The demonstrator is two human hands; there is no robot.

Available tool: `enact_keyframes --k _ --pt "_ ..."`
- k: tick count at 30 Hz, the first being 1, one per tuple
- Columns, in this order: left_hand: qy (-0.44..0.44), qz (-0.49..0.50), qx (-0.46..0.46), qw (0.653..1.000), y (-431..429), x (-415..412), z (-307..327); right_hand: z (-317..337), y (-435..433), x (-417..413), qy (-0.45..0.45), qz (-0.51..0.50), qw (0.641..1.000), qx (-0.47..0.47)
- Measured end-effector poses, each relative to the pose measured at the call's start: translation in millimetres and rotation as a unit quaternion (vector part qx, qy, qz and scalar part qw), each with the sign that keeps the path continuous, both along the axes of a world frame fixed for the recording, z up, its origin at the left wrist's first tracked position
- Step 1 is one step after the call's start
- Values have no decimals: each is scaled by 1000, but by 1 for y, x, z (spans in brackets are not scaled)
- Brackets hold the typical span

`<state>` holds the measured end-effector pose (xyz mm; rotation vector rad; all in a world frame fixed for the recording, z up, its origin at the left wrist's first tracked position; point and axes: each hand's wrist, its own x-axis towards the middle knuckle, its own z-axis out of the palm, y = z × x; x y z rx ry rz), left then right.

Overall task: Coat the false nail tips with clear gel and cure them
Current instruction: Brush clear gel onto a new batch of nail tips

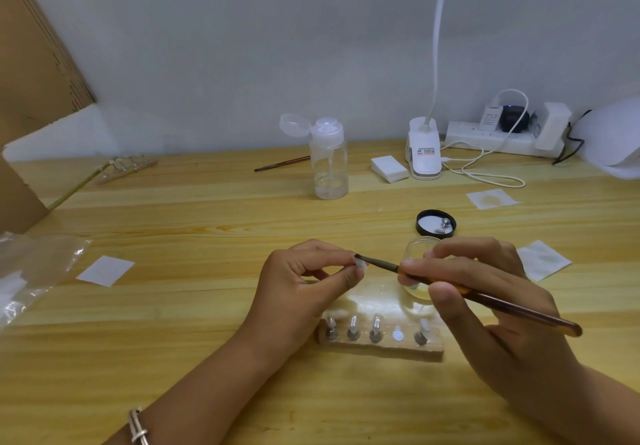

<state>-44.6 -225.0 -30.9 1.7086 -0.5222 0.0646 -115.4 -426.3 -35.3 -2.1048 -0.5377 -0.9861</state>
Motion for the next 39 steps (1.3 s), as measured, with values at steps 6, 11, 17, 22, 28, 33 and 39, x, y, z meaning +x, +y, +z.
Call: enact_keyframes --k 6,11,17,22,28,33,39 --pt "9 4 1 1000 0 -1 1 1 0 0 0 1 1000 -7" --pt "12 12 -3 1000 0 -1 2 0 -1 -1 -3 2 1000 -3" --pt "16 15 6 1000 1 1 0 1 0 0 -11 -2 1000 -3" --pt "13 18 10 1000 1 0 2 1 -1 0 -10 -4 1000 2" --pt "26 39 -9 999 2 -2 4 2 -2 -2 -17 -6 1000 10" --pt "33 47 8 998 2 -3 5 2 -1 0 -21 0 1000 -3" --pt "26 42 11 999 2 -3 5 0 -1 1 -13 4 1000 -14"
